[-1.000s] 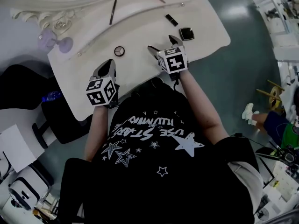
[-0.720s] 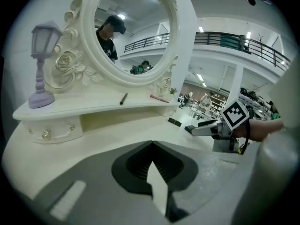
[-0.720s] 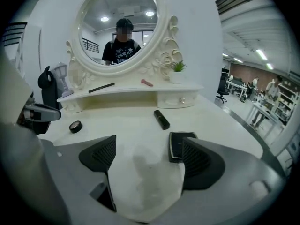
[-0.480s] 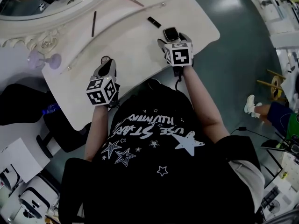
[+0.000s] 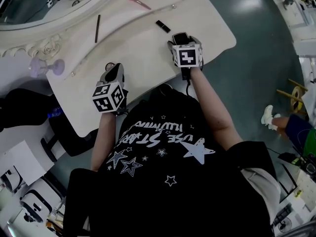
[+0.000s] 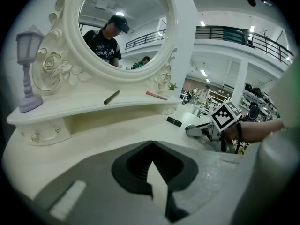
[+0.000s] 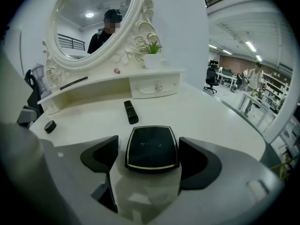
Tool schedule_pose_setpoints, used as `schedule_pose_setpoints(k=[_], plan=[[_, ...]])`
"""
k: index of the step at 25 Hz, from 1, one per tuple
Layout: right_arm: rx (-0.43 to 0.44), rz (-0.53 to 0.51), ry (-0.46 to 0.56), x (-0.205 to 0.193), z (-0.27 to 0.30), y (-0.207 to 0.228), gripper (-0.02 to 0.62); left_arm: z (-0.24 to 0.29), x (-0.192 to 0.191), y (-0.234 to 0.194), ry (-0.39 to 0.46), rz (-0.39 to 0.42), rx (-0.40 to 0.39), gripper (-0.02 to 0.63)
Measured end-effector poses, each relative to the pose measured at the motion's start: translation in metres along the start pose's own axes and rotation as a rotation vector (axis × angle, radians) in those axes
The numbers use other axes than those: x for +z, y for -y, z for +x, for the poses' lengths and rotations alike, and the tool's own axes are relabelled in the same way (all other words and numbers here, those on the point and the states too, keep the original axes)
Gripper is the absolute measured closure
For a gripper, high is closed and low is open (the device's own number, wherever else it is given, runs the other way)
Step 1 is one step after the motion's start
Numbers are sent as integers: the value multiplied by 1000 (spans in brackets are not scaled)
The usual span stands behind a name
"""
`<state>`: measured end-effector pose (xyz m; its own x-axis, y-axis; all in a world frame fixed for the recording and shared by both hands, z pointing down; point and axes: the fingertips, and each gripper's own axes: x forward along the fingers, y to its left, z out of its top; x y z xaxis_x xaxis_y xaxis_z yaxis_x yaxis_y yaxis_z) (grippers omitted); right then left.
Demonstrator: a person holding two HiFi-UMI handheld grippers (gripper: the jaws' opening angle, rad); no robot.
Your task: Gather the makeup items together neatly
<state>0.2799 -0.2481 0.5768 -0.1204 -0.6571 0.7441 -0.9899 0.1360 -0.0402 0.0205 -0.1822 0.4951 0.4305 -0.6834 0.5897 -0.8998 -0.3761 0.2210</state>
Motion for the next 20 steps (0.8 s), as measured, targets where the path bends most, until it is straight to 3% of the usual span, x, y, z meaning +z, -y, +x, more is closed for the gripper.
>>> schedule_pose_setpoints(k=[5,12,20], plan=[[19,4,-6,0,4,-3,172,4,1,3,-6,-4,8,604],[-14,4,-7,2,1,5,230,2,-1,2,-2,-18,11,604],[-30,-9,-18,3,-6,7,233,-10,-5,-6,9,-37,19,604]])
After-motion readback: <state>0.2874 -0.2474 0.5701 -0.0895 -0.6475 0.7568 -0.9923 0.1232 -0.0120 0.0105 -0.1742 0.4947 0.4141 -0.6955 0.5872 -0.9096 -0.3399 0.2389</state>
